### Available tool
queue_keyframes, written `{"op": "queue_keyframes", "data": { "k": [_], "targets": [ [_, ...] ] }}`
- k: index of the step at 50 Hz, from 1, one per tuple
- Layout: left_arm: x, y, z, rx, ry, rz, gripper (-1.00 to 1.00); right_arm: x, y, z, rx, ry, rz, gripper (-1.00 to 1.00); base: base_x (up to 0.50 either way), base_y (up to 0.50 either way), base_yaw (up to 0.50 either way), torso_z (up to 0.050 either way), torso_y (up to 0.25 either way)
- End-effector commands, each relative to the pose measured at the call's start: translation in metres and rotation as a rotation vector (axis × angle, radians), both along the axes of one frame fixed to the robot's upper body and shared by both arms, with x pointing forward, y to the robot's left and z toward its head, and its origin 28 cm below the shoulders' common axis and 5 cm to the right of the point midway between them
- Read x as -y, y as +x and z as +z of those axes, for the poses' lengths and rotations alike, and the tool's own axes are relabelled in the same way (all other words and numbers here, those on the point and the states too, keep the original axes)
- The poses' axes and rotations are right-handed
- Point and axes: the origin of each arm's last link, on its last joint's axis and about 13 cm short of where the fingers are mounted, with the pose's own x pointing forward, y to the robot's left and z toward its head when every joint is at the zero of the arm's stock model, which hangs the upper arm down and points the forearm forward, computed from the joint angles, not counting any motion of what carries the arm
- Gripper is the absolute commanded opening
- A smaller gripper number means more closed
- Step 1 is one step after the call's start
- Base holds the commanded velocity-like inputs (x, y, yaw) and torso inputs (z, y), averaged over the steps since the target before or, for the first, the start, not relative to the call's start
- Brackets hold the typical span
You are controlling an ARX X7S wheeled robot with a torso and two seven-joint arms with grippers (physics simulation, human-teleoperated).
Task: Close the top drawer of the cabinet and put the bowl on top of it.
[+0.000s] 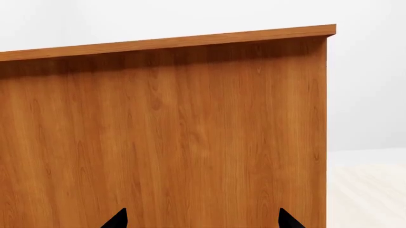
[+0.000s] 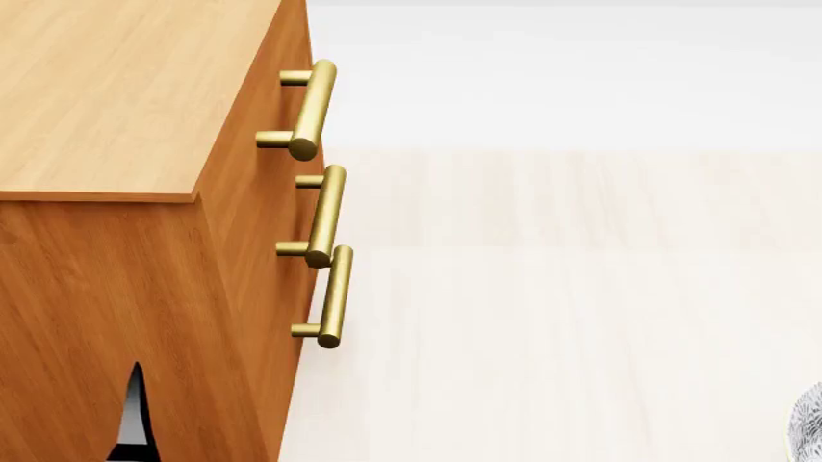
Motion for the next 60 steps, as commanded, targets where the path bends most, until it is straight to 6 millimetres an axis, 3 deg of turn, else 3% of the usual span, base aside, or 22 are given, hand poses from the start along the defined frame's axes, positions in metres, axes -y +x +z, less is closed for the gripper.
{"op": "queue_keyframes", "data": {
  "k": [1,49,60],
  "targets": [
    [0.000,0.000,-0.001,-0.001,0.001,0.000,1.00,-0.001,0.002,-0.004,-0.010,0.012,0.006,1.00,0.00,0.00,0.00,0.000,0.000],
    [0.002,0.001,-0.002,-0.003,0.001,-0.005,1.00,0.002,0.010,-0.003,-0.009,-0.002,-0.014,1.00,0.00,0.00,0.00,0.000,0.000],
    [0.003,0.002,-0.004,-0.007,0.003,-0.008,1.00,0.005,0.020,-0.017,-0.017,0.017,-0.020,1.00,0.00,0.00,0.00,0.000,0.000]
  ]
}}
